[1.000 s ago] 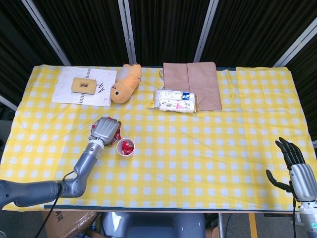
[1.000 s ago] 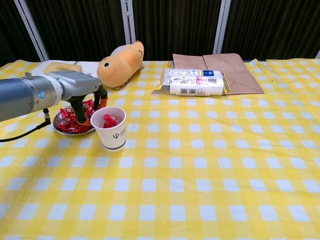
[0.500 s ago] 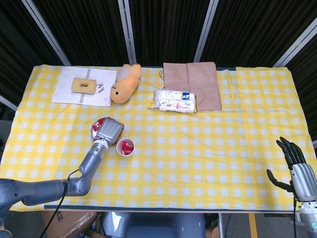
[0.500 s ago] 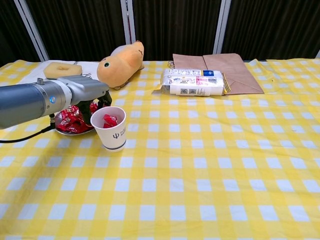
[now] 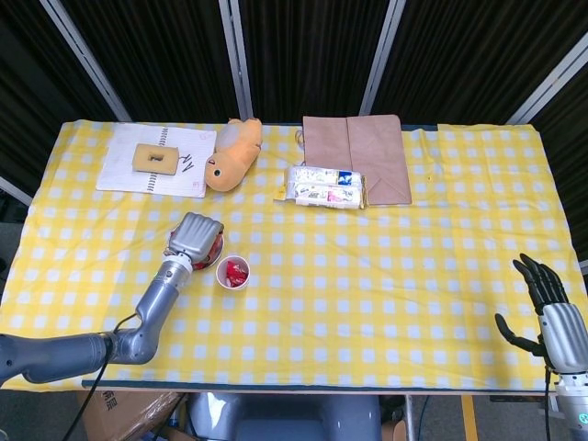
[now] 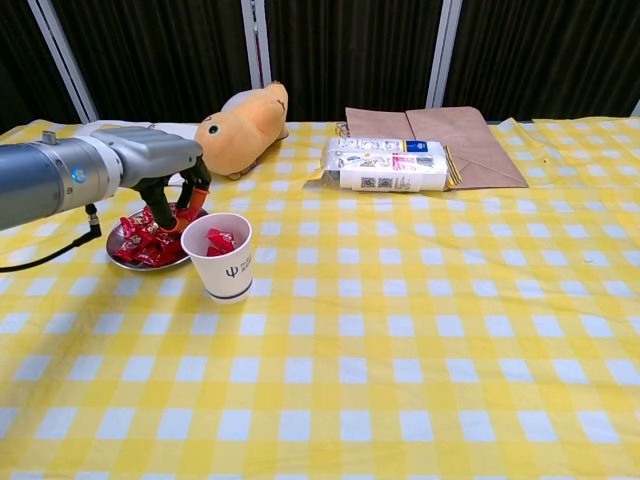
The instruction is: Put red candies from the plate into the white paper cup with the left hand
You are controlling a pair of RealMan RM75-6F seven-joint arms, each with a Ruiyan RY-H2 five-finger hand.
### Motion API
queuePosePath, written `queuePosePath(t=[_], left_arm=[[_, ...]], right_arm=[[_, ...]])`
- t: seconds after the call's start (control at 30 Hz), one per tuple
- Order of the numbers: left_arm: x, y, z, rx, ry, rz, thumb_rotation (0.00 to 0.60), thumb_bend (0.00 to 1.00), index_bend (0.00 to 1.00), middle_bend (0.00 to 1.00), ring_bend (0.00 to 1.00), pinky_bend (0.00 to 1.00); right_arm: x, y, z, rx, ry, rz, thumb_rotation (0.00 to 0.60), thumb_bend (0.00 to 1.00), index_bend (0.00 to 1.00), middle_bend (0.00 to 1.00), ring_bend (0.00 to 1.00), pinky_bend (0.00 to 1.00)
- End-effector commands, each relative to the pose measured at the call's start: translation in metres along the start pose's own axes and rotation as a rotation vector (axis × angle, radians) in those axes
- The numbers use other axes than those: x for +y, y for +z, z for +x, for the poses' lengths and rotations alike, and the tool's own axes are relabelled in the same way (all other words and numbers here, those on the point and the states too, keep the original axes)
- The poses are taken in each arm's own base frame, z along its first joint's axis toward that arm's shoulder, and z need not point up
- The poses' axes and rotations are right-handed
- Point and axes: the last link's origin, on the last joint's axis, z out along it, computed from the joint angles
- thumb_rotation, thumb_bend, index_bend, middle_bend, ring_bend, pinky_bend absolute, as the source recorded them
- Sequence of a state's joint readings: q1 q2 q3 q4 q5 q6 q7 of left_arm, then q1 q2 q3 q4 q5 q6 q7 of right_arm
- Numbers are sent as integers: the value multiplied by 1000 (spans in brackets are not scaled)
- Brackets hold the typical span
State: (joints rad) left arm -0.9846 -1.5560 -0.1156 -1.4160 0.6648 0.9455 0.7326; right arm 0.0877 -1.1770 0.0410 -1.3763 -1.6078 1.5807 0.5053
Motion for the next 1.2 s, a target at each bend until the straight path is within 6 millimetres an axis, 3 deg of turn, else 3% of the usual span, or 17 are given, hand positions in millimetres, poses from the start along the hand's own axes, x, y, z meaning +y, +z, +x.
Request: queuePosePath(t=[0.03,0.37,0.6,0.87,1.2], left_arm=[[-5,-9,10,28,-17,-9,600,394,545,532,949,903],[6,-41,31,80,-49,-110,600,394,542,532,950,903],[31,-55,36,81,-73,-200,600,394,538,529,950,903],[46,-55,30,60,-54,-229,600,392,509,508,950,903],[36,-56,33,51,-46,-201,600,377,464,488,949,903]], right_arm=[[0,0,0,0,-1,0,600,424,0,0,0,0],[-1,0,-1,-1,-8,4,600,424,0,0,0,0],[-1,-1,-1,1,-7,4,600,424,0,0,0,0],[0,0,0,2,-3,5,600,424,0,0,0,0],[-1,0,0,3,0,8,600,424,0,0,0,0]])
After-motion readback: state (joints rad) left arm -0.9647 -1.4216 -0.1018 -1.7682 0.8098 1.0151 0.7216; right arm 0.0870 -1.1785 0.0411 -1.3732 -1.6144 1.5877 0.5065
